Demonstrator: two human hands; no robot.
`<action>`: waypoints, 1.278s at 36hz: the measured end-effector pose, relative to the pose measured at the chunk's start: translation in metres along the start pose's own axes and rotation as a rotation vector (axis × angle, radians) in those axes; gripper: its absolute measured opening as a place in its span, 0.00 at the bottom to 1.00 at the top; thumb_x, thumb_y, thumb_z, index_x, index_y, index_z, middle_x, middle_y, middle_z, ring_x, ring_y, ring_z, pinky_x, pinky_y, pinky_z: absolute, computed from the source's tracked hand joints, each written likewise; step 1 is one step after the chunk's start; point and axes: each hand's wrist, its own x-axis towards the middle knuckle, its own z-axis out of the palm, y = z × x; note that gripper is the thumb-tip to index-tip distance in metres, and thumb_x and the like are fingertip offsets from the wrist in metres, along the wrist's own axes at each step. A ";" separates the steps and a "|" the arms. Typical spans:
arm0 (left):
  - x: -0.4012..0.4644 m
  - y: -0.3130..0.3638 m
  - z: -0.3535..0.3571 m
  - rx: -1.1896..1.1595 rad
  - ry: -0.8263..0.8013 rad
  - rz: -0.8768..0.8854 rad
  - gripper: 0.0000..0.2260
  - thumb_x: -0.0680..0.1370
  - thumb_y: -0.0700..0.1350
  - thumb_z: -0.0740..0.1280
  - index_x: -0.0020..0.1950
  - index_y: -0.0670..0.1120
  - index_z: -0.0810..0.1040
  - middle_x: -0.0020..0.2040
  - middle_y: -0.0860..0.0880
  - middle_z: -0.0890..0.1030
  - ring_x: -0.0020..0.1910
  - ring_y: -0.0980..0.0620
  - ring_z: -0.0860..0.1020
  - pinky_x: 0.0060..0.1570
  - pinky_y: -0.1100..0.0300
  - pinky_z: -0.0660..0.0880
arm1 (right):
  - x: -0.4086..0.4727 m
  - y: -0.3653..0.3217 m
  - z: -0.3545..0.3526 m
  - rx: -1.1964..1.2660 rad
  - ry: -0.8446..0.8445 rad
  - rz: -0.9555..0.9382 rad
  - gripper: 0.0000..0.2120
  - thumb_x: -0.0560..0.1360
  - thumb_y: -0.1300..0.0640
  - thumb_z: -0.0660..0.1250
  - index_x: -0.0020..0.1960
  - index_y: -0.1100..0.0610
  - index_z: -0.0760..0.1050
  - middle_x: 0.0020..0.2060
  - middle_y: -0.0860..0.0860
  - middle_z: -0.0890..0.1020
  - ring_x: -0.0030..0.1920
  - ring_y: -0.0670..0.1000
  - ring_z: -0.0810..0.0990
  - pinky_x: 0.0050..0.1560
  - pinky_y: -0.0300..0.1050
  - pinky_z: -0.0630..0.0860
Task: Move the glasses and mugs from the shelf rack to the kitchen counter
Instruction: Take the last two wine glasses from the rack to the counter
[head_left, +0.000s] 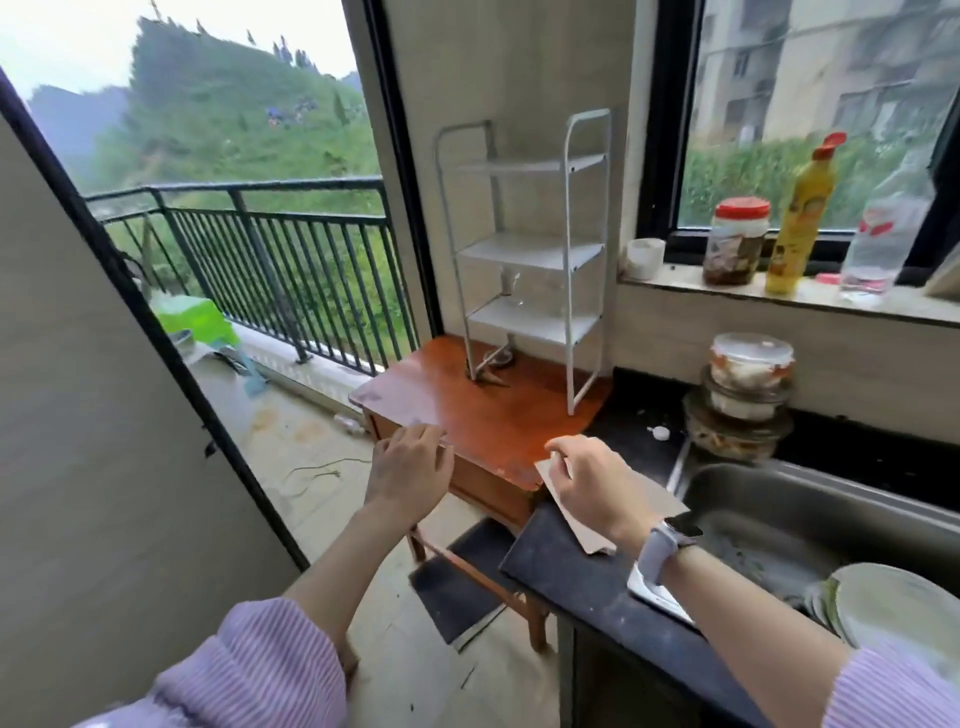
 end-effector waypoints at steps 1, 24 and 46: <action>0.018 -0.002 0.000 -0.002 0.007 -0.008 0.15 0.79 0.48 0.58 0.63 0.46 0.73 0.62 0.47 0.77 0.61 0.46 0.73 0.60 0.50 0.67 | 0.019 0.002 0.003 0.003 0.006 0.000 0.14 0.76 0.56 0.57 0.57 0.57 0.76 0.55 0.54 0.81 0.57 0.57 0.77 0.57 0.50 0.72; 0.321 -0.038 0.145 -0.618 -0.012 -0.102 0.14 0.78 0.46 0.61 0.62 0.44 0.74 0.57 0.45 0.79 0.54 0.48 0.77 0.51 0.62 0.69 | 0.285 0.067 0.124 0.343 0.126 0.221 0.19 0.78 0.58 0.57 0.68 0.59 0.66 0.64 0.55 0.73 0.64 0.51 0.72 0.66 0.45 0.68; 0.540 -0.039 0.262 -0.796 -0.086 0.123 0.30 0.76 0.47 0.63 0.74 0.39 0.54 0.72 0.39 0.64 0.70 0.42 0.63 0.68 0.49 0.63 | 0.464 0.150 0.174 0.243 0.543 0.484 0.25 0.75 0.54 0.64 0.68 0.60 0.62 0.64 0.55 0.73 0.63 0.52 0.72 0.59 0.41 0.69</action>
